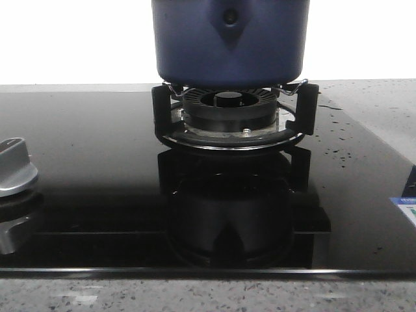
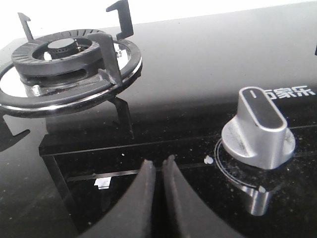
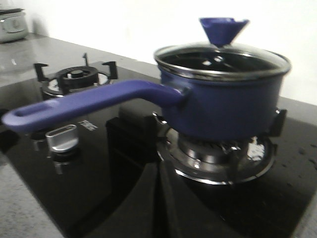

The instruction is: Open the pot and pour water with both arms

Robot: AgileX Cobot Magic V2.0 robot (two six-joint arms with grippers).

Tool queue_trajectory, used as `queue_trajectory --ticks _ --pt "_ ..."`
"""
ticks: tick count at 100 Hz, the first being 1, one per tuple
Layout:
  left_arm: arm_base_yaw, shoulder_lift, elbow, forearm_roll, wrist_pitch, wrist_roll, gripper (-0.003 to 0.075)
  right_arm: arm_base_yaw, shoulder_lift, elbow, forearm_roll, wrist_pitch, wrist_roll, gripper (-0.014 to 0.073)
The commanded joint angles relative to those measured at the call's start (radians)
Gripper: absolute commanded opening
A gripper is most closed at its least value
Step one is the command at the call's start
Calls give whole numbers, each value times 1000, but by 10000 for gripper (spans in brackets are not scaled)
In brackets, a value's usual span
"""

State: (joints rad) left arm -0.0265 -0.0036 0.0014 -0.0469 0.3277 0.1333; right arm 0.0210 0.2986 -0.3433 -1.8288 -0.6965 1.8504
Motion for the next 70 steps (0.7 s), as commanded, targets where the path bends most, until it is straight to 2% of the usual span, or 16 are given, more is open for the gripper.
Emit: queue_trajectory --ticks 1,9,16,21,23,26,28,33,40,42,47,57,62,70 --pt "2 -30 45 -4 -36 -9 -20 1 8 -6 -46 79 -1 -64" --pt "2 -30 45 -4 -36 -9 -20 1 8 14 -11 143 -20 -64" --pt "2 -30 45 -4 -36 -9 -20 1 8 41 128 243 -178 -64" --pt "2 -30 45 -4 -36 -9 -20 1 8 64 308 325 -449 -64" --pt "2 -30 45 -4 -36 -9 -20 1 8 73 405 359 -527 -64" --pt "2 -30 45 -4 -36 -9 -20 1 8 85 574 415 -726 -64" --pt "2 -30 45 -4 -36 -9 -20 1 8 93 643 436 -841 -64" --pt "2 -30 45 -4 -36 -9 -20 1 7 110 910 521 -1086 -64" --pt "2 -30 45 -4 -36 -9 -20 1 -7 129 1203 667 -1347 -64" --pt "2 -30 45 -4 -36 -9 -20 1 -15 132 1250 697 -1406 -64" --pt "2 -30 45 -4 -36 -9 -20 1 -38 140 1397 837 -1500 -64" --pt "2 -30 45 -4 -36 -9 -20 1 -102 159 1459 1035 -1534 -64" --pt "2 -30 45 -4 -36 -9 -20 -1 -142 182 1459 1069 -1534 -64" --pt "2 -30 45 -4 -36 -9 -20 -15 -214 248 1459 1041 -1534 -64"
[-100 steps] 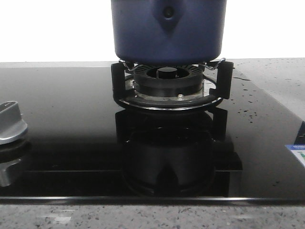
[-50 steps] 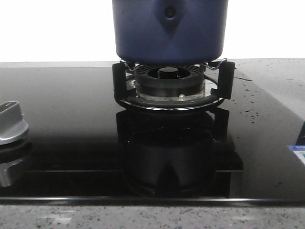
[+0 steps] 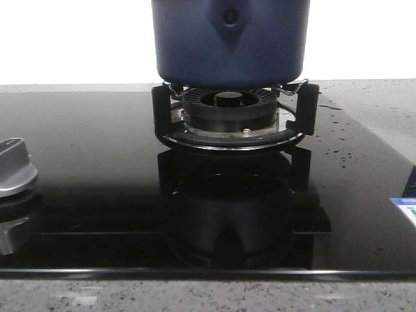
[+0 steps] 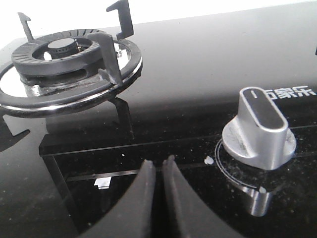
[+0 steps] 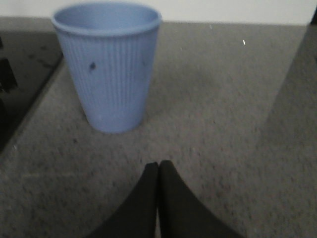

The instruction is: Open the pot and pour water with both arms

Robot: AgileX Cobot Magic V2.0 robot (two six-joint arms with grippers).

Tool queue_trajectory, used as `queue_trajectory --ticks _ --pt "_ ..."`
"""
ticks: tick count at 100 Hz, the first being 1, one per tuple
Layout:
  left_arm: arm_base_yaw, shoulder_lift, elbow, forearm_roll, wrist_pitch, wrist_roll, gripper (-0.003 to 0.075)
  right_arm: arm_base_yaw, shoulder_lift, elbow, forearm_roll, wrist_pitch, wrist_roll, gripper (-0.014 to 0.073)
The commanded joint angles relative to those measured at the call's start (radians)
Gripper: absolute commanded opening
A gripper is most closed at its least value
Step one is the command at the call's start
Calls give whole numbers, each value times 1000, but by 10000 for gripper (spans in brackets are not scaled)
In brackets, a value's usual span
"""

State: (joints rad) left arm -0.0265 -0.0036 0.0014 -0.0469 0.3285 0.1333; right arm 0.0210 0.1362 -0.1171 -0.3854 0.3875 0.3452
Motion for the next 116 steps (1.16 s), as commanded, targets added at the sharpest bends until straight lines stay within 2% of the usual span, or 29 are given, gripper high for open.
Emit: queue_trajectory --ticks 1,17,37,116 --pt "2 -30 45 -4 -37 -9 -20 -17 -58 28 15 -55 -29 -64" --pt "2 -30 45 -4 -37 -9 -20 -78 -168 162 79 -226 -29 -64" --pt "2 -30 45 -4 -37 -9 -20 -104 -165 157 104 -70 -32 -64" --pt "2 -30 45 -4 -37 -9 -20 -104 -165 157 104 -73 -40 -64"
